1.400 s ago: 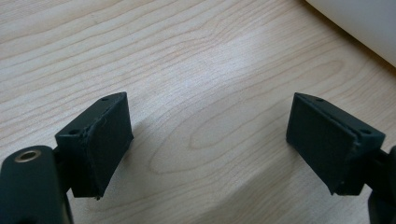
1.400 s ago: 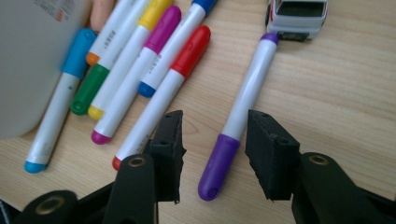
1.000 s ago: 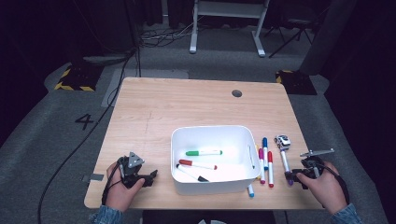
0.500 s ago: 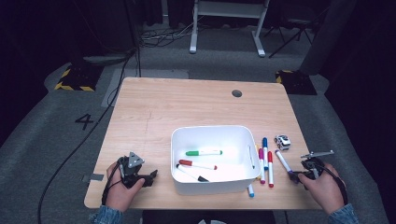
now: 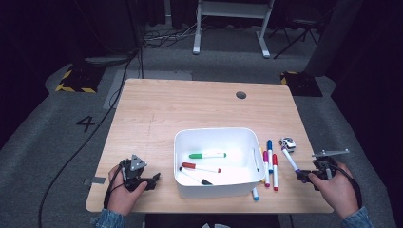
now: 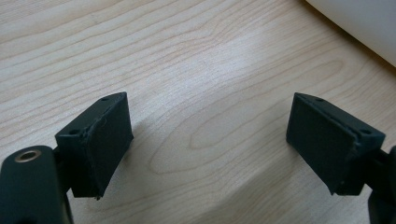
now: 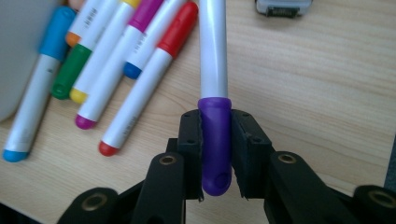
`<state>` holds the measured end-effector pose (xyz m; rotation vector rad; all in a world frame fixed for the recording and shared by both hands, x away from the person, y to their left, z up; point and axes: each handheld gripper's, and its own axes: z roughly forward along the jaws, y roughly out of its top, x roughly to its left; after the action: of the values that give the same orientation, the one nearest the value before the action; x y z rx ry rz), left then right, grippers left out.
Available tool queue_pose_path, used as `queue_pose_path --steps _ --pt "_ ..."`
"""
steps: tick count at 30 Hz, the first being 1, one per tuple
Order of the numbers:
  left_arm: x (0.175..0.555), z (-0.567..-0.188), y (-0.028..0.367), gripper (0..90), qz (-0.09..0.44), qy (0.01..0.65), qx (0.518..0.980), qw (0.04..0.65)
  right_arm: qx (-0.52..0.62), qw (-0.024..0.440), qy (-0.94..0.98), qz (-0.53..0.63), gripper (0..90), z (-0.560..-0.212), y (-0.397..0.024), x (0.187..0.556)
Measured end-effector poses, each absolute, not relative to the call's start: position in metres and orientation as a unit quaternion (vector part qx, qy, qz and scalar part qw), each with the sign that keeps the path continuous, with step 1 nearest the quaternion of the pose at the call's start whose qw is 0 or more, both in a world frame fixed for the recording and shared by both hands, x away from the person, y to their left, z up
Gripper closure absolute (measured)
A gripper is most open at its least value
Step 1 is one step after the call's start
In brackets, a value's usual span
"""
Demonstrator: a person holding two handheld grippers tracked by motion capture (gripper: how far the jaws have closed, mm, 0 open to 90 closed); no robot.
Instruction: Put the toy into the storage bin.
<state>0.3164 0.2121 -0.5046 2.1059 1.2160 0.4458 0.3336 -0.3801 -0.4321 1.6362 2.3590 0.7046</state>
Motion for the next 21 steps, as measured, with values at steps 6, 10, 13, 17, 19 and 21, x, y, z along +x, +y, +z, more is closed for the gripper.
queue_pose_path --steps 6,10,13,17,19,21 --pt "0.316 -0.505 0.212 14.5 0.170 0.464 0.805 0.328 0.541 0.094 0.796 0.254 75.0 -0.414 -0.376 0.331" --pt "0.316 -0.505 0.212 14.5 0.170 0.464 0.805 0.328 0.532 0.089 0.798 0.270 75.0 -0.398 -0.370 0.329" --pt "0.317 -0.505 0.212 14.5 0.170 0.464 0.805 0.329 0.528 0.085 0.798 0.279 75.0 -0.387 -0.367 0.328" --pt "0.317 -0.504 0.212 14.6 0.168 0.464 0.806 0.328 0.517 0.080 0.799 0.296 75.0 -0.373 -0.362 0.327" --pt "0.317 -0.505 0.212 14.5 0.167 0.464 0.805 0.330 0.510 0.081 0.802 0.299 75.0 -0.367 -0.358 0.327" --pt "0.316 -0.505 0.212 14.6 0.169 0.464 0.805 0.329 0.500 0.082 0.806 0.305 75.0 -0.360 -0.354 0.327"
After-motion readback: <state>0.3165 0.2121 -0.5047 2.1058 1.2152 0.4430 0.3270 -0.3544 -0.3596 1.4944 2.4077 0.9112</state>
